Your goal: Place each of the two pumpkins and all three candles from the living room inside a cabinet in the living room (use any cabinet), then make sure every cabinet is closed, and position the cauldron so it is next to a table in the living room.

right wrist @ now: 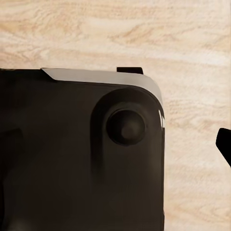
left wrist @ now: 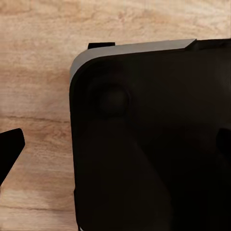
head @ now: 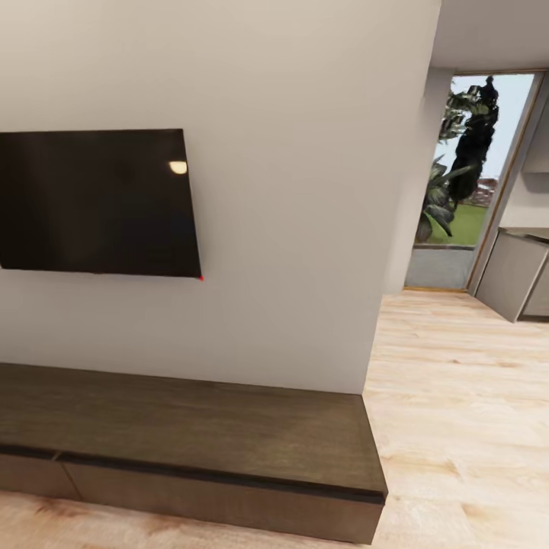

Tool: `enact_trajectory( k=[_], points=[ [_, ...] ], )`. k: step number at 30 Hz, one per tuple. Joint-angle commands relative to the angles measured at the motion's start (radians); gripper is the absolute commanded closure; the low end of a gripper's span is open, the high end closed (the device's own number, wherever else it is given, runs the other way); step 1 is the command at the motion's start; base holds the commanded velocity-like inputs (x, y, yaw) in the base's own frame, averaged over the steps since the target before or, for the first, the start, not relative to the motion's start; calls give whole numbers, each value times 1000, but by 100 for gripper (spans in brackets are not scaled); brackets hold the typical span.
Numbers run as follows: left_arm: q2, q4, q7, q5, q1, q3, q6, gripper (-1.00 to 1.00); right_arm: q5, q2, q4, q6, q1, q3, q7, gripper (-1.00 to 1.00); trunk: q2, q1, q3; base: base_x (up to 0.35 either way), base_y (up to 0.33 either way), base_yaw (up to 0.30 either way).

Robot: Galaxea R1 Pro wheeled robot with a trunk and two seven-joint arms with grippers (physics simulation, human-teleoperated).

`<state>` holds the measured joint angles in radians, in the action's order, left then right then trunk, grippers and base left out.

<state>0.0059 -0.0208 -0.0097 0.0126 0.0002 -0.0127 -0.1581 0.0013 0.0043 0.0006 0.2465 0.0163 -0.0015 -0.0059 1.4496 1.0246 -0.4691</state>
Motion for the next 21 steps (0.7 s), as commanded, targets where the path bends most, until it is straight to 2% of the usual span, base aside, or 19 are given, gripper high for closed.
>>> enact_trajectory(
  k=[1,14,21],
  points=[
    [1,-1,-1,1,0,-1,-2,-100,0,0,1,3,1,0,0,-100,0,0,-1,245,85,0],
    [3,-1,-1,1,0,-1,-3,-100,2,1,1,5,1,1,1,-100,0,0,-1,187,105,0],
    [3,-1,-1,1,0,1,-3,-100,2,0,1,20,1,1,2,-100,0,0,-1,12,7,0]
  ],
)
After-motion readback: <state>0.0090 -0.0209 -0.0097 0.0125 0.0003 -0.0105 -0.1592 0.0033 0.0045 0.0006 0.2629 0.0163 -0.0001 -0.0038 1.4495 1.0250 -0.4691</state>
